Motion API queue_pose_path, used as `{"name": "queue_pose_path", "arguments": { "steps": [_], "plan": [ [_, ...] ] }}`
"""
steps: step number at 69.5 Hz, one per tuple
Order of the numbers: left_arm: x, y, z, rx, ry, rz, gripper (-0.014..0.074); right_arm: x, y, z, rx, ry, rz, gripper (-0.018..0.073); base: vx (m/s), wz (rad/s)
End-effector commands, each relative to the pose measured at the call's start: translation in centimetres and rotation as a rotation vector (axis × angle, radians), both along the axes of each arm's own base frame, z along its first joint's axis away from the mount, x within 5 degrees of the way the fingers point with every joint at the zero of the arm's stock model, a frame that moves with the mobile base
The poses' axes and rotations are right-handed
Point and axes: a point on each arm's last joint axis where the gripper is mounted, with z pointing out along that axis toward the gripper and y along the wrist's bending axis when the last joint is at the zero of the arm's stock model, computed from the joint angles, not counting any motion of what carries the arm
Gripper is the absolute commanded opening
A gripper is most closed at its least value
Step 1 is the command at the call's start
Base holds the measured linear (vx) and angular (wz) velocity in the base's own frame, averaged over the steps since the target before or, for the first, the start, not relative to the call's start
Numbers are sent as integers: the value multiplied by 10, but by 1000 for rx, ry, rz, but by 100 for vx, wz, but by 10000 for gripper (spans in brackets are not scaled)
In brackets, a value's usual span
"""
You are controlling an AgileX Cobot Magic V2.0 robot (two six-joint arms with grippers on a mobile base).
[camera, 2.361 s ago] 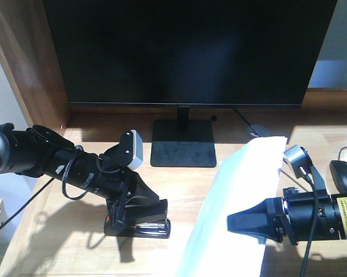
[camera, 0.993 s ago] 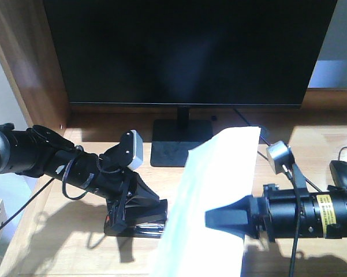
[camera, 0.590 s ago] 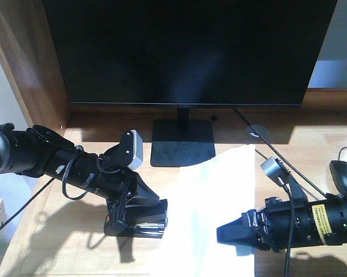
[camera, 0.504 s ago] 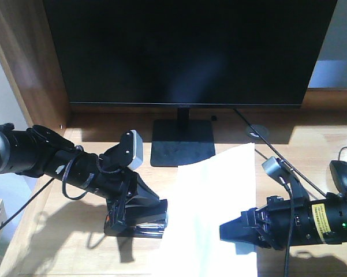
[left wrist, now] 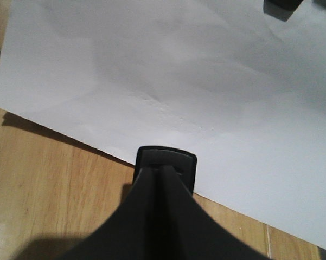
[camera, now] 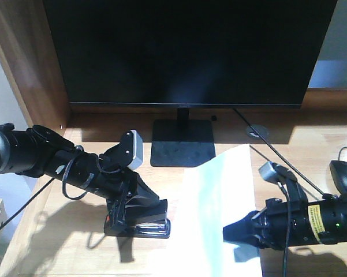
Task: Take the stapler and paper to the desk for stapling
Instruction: 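Lay the paper flat on the desk under the stapler with the right gripper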
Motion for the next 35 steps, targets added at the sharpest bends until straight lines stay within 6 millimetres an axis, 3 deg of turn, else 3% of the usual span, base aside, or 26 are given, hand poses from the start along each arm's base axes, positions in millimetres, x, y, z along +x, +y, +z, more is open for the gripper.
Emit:
{"name": "queue_pose_path", "arguments": {
  "steps": [1,35],
  "plan": [
    [1,-5,25,-77,-38,3,-6,-2,4,9,34,-76,106,-3,0,0],
    [1,-5,25,-77,-38,3,-6,-7,5,38,57,-260,129,-3,0,0]
  ]
}}
